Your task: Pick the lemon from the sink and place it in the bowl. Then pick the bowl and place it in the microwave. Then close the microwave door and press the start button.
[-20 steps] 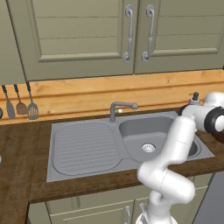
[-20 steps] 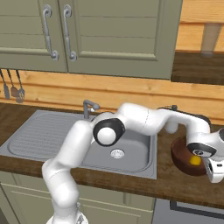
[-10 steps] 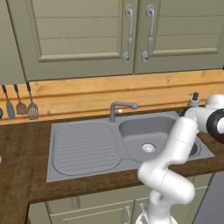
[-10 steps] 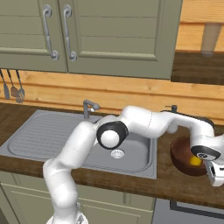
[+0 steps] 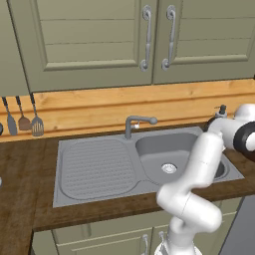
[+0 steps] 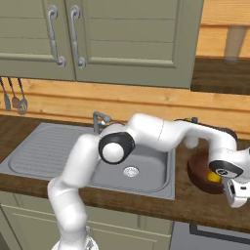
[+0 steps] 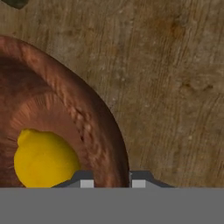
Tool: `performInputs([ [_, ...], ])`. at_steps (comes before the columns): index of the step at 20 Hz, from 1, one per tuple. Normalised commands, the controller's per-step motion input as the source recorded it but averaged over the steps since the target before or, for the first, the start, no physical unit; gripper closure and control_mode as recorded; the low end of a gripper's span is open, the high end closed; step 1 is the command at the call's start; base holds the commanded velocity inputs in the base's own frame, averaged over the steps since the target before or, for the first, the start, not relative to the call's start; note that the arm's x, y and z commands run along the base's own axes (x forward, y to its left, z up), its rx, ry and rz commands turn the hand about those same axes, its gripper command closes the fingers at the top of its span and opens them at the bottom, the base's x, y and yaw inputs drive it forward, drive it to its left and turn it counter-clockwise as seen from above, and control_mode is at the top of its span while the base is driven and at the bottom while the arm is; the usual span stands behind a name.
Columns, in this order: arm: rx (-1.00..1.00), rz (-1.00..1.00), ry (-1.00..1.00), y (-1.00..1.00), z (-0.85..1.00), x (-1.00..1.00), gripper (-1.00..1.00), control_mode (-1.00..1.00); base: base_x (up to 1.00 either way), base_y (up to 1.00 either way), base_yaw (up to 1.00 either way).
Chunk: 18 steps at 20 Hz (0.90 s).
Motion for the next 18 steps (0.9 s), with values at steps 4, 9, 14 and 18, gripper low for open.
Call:
performInputs([
  [4, 0.00, 0.00, -0.04, 0.52, 0.77, -0.20, 1.00, -1.00, 0.00, 0.00, 0.00],
  [9, -0.01, 0.00, 0.00, 0.79, 0.59, -0.03, 1.00, -1.00, 0.00, 0.00, 0.00],
  [14, -0.03, -0.01, 0.00, 1.00, 0.34, 0.00, 1.00, -1.00, 0.00, 0.00, 0.00],
  [18, 0.00, -0.07, 0.00, 0.96, 0.48, -0.10, 1.00, -1.00, 0.00, 0.00, 0.00],
])
